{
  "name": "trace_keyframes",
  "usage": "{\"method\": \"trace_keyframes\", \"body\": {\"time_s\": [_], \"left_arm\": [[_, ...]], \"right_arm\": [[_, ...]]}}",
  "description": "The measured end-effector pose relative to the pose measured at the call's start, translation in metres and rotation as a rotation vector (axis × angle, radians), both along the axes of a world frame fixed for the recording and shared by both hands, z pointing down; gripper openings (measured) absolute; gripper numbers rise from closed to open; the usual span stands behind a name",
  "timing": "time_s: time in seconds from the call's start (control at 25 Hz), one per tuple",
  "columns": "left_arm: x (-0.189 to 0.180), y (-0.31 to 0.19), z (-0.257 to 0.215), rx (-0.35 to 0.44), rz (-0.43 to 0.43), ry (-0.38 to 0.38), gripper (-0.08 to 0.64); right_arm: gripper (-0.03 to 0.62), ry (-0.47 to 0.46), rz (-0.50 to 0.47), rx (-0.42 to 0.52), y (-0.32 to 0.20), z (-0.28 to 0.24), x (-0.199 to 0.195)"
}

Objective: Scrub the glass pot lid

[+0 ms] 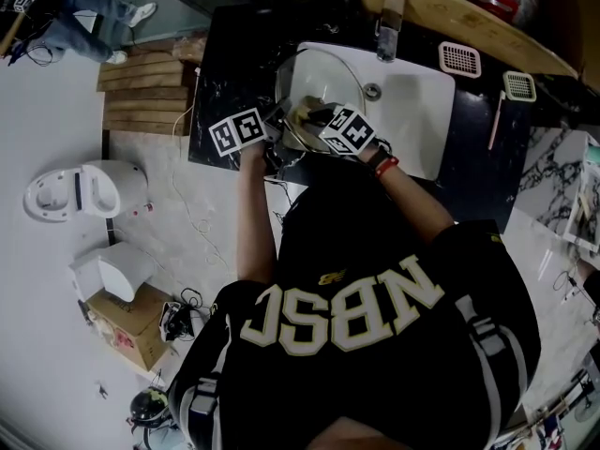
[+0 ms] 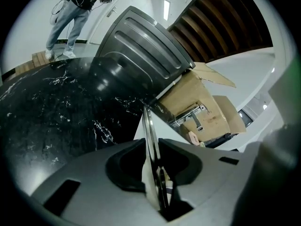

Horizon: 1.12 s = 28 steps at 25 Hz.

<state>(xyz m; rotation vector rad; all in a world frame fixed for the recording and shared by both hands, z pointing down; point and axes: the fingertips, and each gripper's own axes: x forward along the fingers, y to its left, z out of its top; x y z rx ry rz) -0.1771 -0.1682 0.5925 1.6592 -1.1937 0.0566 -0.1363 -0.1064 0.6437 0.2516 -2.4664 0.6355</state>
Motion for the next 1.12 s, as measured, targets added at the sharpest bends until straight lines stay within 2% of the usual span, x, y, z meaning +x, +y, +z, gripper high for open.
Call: {"method": "trace_keyframes", "body": {"time_s": [0.28, 0.48, 0.56, 0.64, 0.72, 0.8, 0.96, 1.12], "left_arm": [[0.000, 0.001, -0.001, 0.001, 0.006, 0.008, 0.092], [0.000, 0.001, -0.001, 0.002, 0.005, 0.020, 0.094], [0.001, 0.000, 0.000, 0.003, 0.014, 0.024, 0.095], [0.001, 0.000, 0.000, 0.004, 0.023, 0.023, 0.095], [0.000, 0.001, -0.001, 0.002, 0.029, 0.016, 0.095], [0.001, 0.001, -0.001, 0.001, 0.035, 0.010, 0.095], [0.001, 0.002, -0.001, -0.006, 0.038, 0.004, 0.095], [0.001, 0.002, -0.002, -0.007, 0.038, -0.001, 0.095]], "right_arm": [[0.067, -0.006, 0.026, 0.057, -0.029, -0.008, -0.015], [0.067, 0.016, 0.001, 0.133, -0.043, -0.009, -0.021], [0.067, 0.029, -0.006, 0.195, -0.050, -0.011, -0.022], [0.067, 0.047, -0.004, 0.296, -0.057, -0.014, -0.024], [0.066, 0.067, 0.022, 0.390, -0.069, -0.016, -0.025], [0.064, 0.094, 0.055, 0.438, -0.085, -0.013, -0.025], [0.064, 0.160, 0.075, 0.480, -0.113, -0.004, -0.025], [0.064, 0.183, 0.100, 0.469, -0.133, 0.007, -0.018]]}}
